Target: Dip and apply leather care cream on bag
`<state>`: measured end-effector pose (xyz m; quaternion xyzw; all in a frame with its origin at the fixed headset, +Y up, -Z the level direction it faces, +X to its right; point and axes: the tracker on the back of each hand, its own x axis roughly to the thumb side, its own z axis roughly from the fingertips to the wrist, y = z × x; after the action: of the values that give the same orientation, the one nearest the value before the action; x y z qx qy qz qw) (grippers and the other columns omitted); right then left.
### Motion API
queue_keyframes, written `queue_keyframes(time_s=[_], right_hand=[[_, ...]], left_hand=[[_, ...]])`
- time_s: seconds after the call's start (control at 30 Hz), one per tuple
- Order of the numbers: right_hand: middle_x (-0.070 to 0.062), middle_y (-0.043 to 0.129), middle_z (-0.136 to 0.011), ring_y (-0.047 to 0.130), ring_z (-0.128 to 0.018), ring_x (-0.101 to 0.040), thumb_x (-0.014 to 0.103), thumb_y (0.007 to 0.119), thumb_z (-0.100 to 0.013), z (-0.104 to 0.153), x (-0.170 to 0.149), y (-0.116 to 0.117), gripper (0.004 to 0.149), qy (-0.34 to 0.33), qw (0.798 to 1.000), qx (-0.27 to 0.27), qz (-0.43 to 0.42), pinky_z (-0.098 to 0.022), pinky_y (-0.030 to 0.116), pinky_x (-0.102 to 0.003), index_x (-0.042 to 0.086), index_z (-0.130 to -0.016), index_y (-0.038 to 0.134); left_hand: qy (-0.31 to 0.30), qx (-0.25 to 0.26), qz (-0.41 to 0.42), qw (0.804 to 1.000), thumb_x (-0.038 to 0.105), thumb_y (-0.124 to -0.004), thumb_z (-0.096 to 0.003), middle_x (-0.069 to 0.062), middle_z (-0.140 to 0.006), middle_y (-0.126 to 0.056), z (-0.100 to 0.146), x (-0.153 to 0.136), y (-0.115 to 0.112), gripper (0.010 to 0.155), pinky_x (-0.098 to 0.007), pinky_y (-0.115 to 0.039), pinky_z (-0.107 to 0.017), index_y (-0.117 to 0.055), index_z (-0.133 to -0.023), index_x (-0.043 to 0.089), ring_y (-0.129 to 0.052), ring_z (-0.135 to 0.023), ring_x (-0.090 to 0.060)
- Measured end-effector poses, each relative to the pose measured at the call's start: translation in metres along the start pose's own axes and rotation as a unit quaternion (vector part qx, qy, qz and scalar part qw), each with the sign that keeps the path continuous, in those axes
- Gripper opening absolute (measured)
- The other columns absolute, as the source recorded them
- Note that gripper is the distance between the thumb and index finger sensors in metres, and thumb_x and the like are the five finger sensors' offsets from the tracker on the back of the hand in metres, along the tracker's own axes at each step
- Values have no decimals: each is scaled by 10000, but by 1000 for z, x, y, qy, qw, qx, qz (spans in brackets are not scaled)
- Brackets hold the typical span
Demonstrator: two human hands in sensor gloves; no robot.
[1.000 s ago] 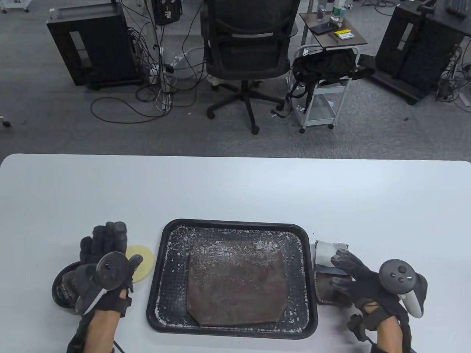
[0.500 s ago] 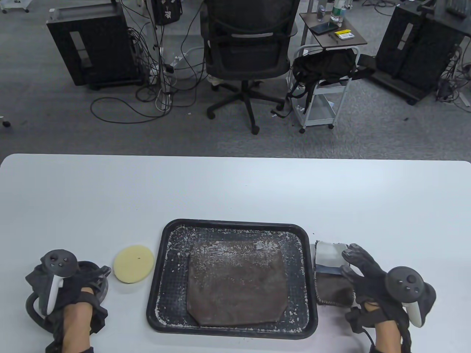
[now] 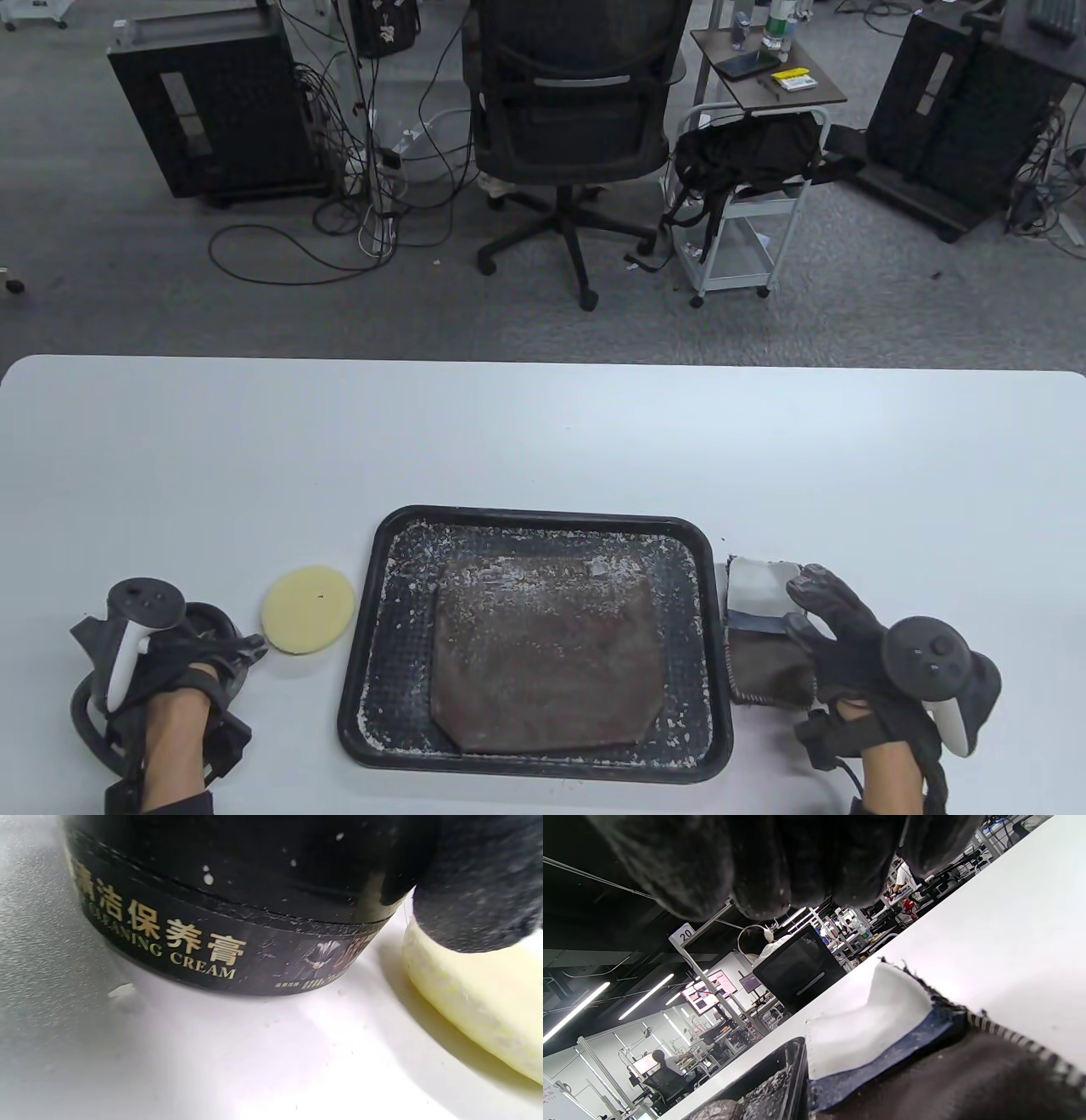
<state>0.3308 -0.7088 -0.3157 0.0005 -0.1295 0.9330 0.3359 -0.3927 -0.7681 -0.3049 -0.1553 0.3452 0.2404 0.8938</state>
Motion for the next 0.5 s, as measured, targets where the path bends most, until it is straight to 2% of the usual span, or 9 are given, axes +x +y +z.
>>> queue_keyframes(time_s=[0.17,0.33,0.4,0.43,0.5], right_hand=[[-101,791,-1015,808,-909,-381,371,866,-406,0,1,0,511,0,1000,-2,3,-651,650,-618,188,-881,901],[-101,788,-1017,809,-909,-380,372,864,-407,1,1,0,514,-1,1000,-6,7,-653,646,-620,189,-886,896],[-104,782,-1021,803,-914,-381,374,864,-408,1,3,1,522,-6,1000,-12,1,-654,647,-619,190,-896,887],[-106,777,-1025,800,-916,-382,374,864,-409,1,4,1,527,-9,1000,-14,-2,-656,645,-618,190,-902,881],[-109,761,-1035,788,-926,-381,372,860,-412,1,9,4,538,-20,1000,-17,-12,-665,632,-617,191,-918,865]], left_hand=[[-2,18,6,1000,639,-995,-240,-89,-1095,-122,2,1,1,1232,-758,-408,-661,-118,-1000,224,-208,-1026,-454],[-34,80,28,996,645,-991,-240,-93,-1097,-140,18,8,15,1221,-763,-426,-656,-141,-1006,218,-223,-1026,-462],[-74,107,49,990,642,-991,-244,-95,-1097,-141,28,13,22,1217,-763,-430,-656,-145,-1008,216,-223,-1028,-464],[-93,109,59,988,647,-986,-247,-94,-1098,-138,31,15,24,1213,-763,-430,-656,-146,-1009,216,-220,-1029,-462],[-170,94,111,975,667,-968,-258,-99,-1098,-140,39,23,25,1205,-758,-440,-652,-148,-1012,210,-227,-1026,-465]])
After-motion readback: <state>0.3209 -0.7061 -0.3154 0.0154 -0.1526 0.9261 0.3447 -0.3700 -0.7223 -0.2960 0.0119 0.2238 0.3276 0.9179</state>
